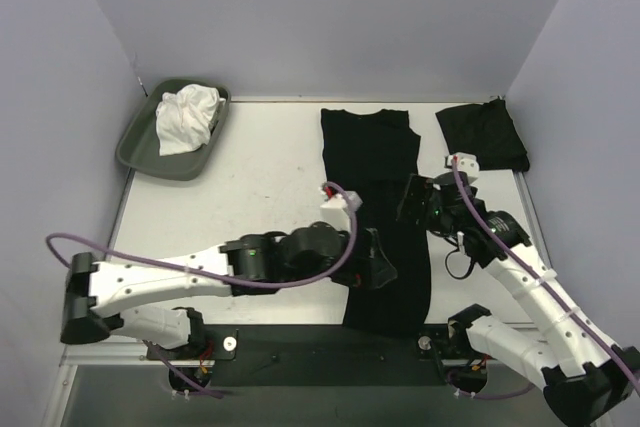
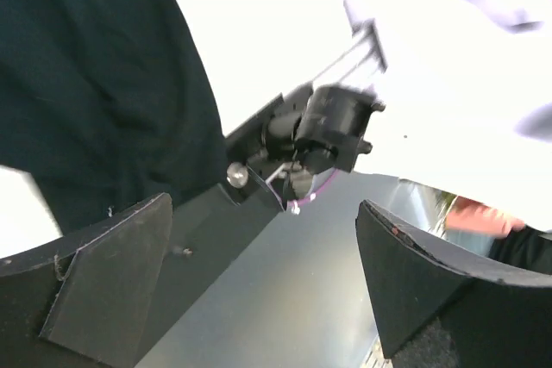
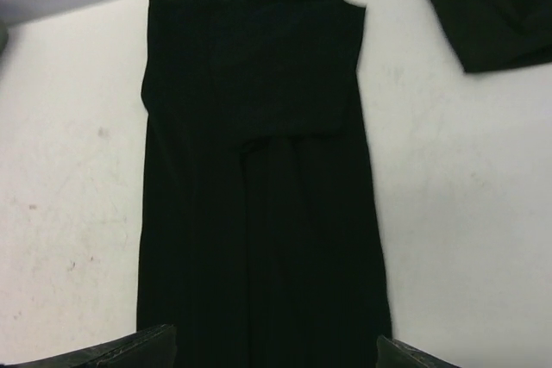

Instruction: Fold and stack the t-shirts

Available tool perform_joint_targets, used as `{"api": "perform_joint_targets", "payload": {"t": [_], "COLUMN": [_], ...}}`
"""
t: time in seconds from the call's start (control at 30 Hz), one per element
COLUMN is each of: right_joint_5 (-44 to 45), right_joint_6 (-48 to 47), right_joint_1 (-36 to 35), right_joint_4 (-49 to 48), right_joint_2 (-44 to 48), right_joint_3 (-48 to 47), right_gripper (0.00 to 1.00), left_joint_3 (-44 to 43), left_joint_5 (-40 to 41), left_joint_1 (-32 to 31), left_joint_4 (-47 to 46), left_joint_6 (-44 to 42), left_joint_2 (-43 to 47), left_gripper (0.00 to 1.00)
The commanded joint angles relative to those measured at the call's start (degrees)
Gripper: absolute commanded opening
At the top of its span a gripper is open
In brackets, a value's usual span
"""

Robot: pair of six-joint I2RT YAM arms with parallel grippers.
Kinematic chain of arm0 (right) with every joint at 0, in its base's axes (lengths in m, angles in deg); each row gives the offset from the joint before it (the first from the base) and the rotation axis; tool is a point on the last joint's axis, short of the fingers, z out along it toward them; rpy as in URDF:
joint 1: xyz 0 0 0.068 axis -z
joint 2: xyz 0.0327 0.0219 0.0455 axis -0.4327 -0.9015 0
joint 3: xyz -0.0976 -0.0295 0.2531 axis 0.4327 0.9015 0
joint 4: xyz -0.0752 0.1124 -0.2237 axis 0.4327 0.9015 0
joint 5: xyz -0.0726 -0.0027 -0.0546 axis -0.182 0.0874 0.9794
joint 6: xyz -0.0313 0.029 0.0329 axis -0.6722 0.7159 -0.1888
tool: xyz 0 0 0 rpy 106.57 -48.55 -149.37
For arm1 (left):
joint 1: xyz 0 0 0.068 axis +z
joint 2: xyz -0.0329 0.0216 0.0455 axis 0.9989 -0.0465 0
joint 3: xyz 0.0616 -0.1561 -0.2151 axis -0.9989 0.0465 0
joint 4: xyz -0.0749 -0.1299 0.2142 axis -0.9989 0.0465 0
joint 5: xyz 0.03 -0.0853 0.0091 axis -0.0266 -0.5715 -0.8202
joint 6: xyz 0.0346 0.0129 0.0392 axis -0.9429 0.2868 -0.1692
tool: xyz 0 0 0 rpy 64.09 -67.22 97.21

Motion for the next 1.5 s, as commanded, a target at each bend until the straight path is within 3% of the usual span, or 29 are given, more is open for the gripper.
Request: {"api": "perform_joint_targets", "payload": {"t": [0.0, 0.2, 0.3, 0.43, 0.53, 0.8, 1.17, 1.47], "right_joint_5": [-9.5, -16.4, -16.0, -15.3, -14.5, -12.9, -19.6, -25.7], "right_joint_6": [1.5, 3.8, 6.0, 8.3, 9.0, 7.5, 4.9, 2.2], "right_joint_1": [-0.3, -6.1, -12.9, -19.8, -20.8, -19.3, -10.2, -7.7], "right_joint_4": [-2.8, -4.1, -4.3, -7.9, -12.4, -18.9, -26.8, -23.2], "right_joint_2": [-3.3, -6.2, -8.1, -13.7, -19.4, -34.7, -44.7, -60.3], "right_joint_3": [3.3, 5.7, 5.3, 4.8, 4.7, 0.7, -1.3, -16.7], "right_gripper": [1.00, 1.00, 1.00, 1.00, 0.99, 1.00, 1.00, 1.00], "left_joint_3": [5.9, 11.7, 14.5, 19.0, 22.0, 25.2, 26.7, 26.4], "left_joint_5": [7.1, 13.0, 13.5, 9.5, 5.4, 1.8, -1.4, -7.1], "left_joint_1": [3.3, 5.4, 8.1, 15.5, 21.3, 27.6, 34.5, 41.1], "left_joint_4": [11.3, 20.1, 22.2, 20.3, 18.1, 17.6, 18.2, 14.0], "left_joint_6": [-1.7, 0.5, 1.4, -0.9, -2.6, -5.1, -8.6, -11.9], "left_joint_2": [11.1, 20.1, 22.6, 25.8, 27.2, 29.4, 33.2, 28.1], "left_gripper": [0.97, 0.98, 0.97, 0.98, 0.97, 0.97, 0.97, 0.97]}}
